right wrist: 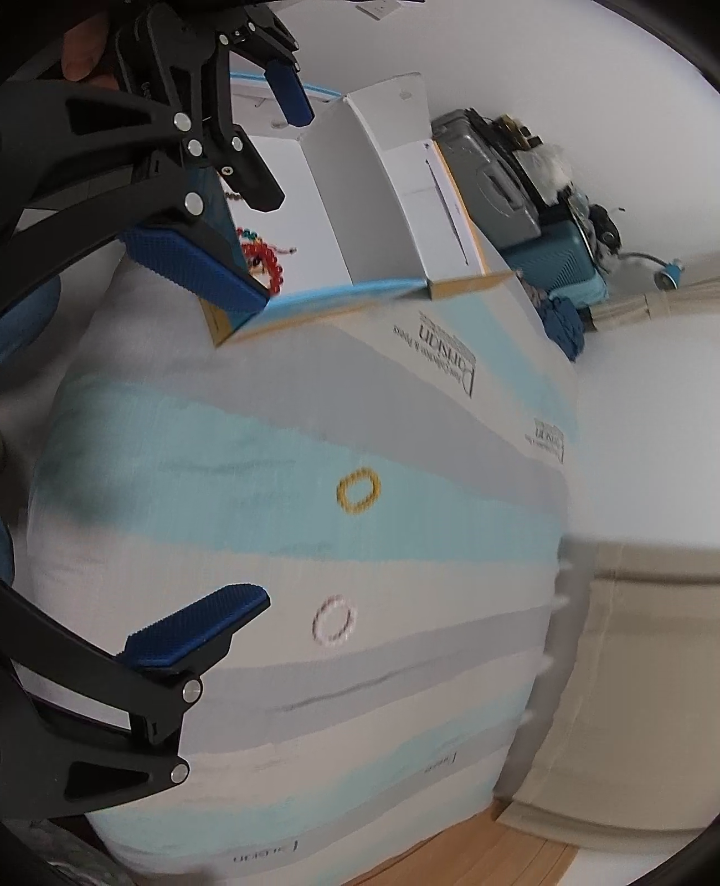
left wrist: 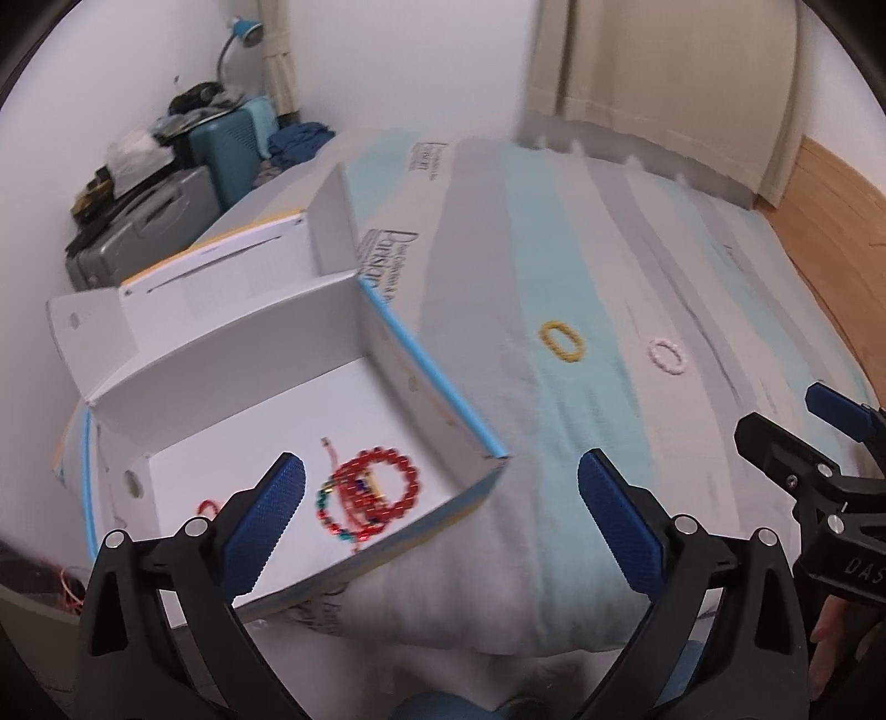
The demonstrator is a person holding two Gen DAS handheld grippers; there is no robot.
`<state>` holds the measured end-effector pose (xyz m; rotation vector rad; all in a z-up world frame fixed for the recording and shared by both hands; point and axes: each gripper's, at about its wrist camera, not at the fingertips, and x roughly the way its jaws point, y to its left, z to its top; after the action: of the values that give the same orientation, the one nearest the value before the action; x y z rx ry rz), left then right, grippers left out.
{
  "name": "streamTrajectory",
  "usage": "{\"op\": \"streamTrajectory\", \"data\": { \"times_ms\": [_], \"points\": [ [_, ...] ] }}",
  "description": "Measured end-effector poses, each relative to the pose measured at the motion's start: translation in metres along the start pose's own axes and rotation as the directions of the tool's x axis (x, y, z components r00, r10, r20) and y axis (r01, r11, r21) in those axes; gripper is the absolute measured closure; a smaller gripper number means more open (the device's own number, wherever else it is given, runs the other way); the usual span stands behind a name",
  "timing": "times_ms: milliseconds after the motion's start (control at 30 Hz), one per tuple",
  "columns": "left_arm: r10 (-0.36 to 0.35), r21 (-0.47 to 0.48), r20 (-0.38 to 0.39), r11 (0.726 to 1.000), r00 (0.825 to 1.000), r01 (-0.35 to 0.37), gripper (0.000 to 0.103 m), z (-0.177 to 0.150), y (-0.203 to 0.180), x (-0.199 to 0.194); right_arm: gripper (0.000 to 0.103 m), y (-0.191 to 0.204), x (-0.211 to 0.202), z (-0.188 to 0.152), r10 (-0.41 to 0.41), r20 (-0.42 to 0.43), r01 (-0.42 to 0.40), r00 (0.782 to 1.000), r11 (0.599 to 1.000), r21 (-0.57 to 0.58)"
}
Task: Organize jewelry
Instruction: 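Withdraw both open tools from the box back over the bed, then grasp the yellow bead bracelet with the left tool while the right tool grasps the pink-white bracelet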
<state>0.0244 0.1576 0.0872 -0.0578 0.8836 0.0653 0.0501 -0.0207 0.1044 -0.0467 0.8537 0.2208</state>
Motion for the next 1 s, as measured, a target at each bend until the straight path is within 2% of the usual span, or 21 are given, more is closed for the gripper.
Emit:
{"op": "streamTrajectory", "data": {
  "times_ms": [167,300,500,633,1000],
  "points": [
    [-0.018,0.037,-0.008,0.999,1.0,0.018,0.006,0.01,-0.036,0.014,0.008,-0.04,0.004,0.001,-0.031,-0.01,0.032,0.999,0.999,0.039],
    [-0.037,0.069,-0.021,0.997,0.999,0.038,0.006,0.023,-0.063,0.04,0.007,-0.072,0.024,0.007,-0.054,-0.033,0.056,0.998,0.996,0.064],
    [-0.06,0.074,-0.046,0.995,0.997,0.063,0.006,0.048,-0.093,0.103,0.008,-0.116,0.079,0.023,-0.073,-0.071,0.08,0.995,0.992,0.097],
    [-0.073,0.06,-0.076,0.995,0.994,0.077,0.006,0.062,-0.107,0.153,0.008,-0.148,0.13,0.031,-0.087,-0.118,0.101,0.989,0.987,0.124],
    [-0.063,0.047,-0.105,0.997,0.993,0.068,0.006,0.086,-0.128,0.27,0.009,-0.212,0.236,0.028,-0.129,-0.206,0.162,0.97,0.974,0.156]
  ]
}}
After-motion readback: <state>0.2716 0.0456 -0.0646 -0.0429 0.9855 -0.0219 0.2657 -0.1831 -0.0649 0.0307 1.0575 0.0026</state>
